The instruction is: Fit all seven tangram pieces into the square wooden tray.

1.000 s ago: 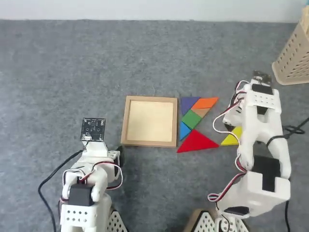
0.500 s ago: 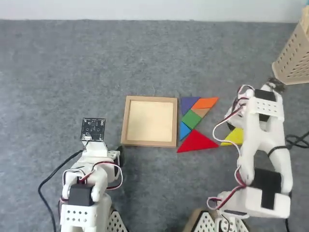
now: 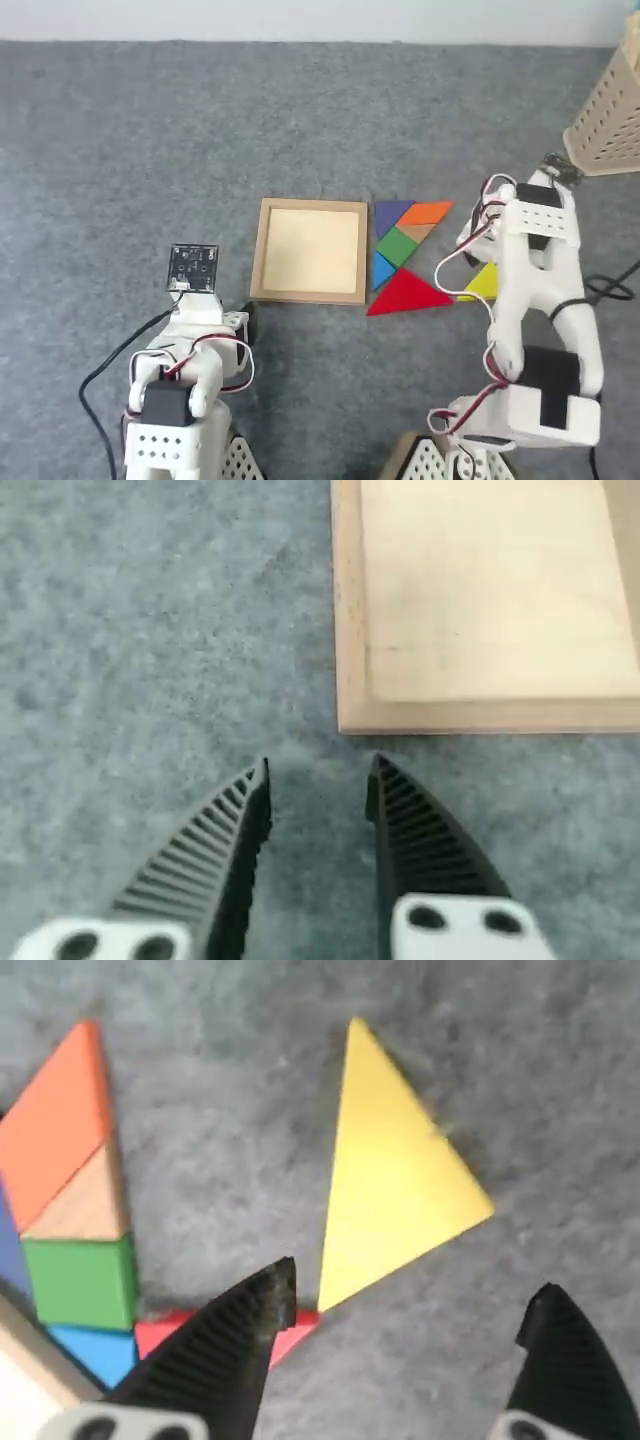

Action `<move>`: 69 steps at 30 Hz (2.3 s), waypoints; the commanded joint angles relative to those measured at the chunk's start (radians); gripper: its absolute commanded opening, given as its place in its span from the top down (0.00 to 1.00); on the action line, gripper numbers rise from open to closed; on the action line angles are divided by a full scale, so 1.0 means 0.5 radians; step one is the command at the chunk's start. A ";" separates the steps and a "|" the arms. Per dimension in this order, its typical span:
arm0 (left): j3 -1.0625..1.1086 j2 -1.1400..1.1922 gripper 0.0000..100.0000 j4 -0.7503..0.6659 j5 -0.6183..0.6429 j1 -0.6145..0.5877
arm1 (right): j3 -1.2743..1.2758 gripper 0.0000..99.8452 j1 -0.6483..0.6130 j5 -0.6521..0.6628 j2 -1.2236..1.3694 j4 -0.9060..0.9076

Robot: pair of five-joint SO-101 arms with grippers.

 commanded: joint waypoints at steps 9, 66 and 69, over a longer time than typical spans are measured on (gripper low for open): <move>-0.005 -0.040 0.85 -0.012 0.015 -0.012 | -0.193 0.64 0.100 0.043 0.241 -0.130; -0.005 -0.040 0.85 -0.012 0.015 -0.012 | -0.353 0.72 0.063 0.221 0.364 -0.002; -0.005 -0.040 0.85 -0.012 0.015 -0.012 | -0.350 0.72 0.032 0.310 0.164 0.078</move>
